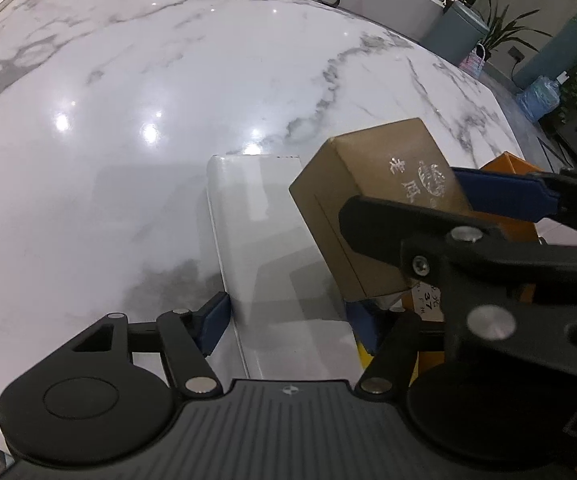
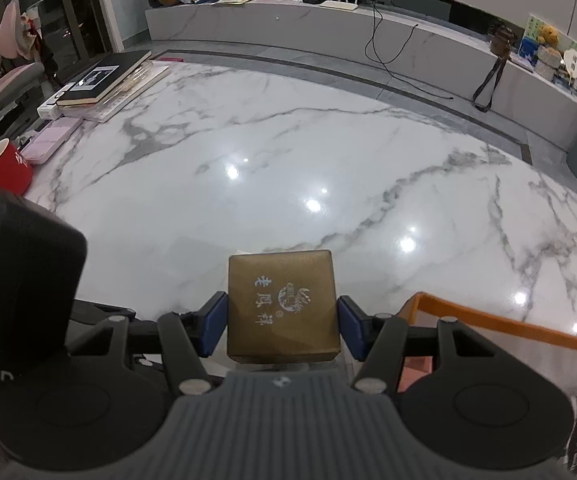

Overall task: Organize rigid objects
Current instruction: 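Lift the brown cube with the right tool while the left tool moves over the white foam block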

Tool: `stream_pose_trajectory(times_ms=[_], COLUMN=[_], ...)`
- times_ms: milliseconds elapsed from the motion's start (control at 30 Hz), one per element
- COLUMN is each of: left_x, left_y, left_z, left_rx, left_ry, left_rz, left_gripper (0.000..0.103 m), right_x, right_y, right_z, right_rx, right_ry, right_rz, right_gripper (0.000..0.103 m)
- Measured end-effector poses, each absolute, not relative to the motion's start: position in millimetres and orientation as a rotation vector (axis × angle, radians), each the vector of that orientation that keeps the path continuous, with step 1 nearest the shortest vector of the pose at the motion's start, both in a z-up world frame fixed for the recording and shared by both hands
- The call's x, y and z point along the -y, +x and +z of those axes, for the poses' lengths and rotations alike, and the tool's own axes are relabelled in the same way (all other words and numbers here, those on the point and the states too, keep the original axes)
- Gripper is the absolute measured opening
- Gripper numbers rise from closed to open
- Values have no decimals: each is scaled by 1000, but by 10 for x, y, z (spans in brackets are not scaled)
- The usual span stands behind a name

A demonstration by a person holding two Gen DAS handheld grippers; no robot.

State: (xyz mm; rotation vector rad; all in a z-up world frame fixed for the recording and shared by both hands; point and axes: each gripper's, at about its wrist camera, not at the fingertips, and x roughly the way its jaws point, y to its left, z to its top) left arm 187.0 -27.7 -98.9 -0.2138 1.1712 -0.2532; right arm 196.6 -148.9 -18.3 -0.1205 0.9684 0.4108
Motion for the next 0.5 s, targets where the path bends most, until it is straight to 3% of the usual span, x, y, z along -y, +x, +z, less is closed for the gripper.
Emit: stream_pose_trajectory(times_ms=[500], left_x=[81], left_y=[1760], left_z=[-857], left_rx=[-1178], left_ry=[-58], left_rz=[-232], left_gripper=[75], right_x=[1404], right_y=[1946], right_z=[-307], right_rx=[-962], right_ry=[-128], right_rz=[388], right_gripper=[58])
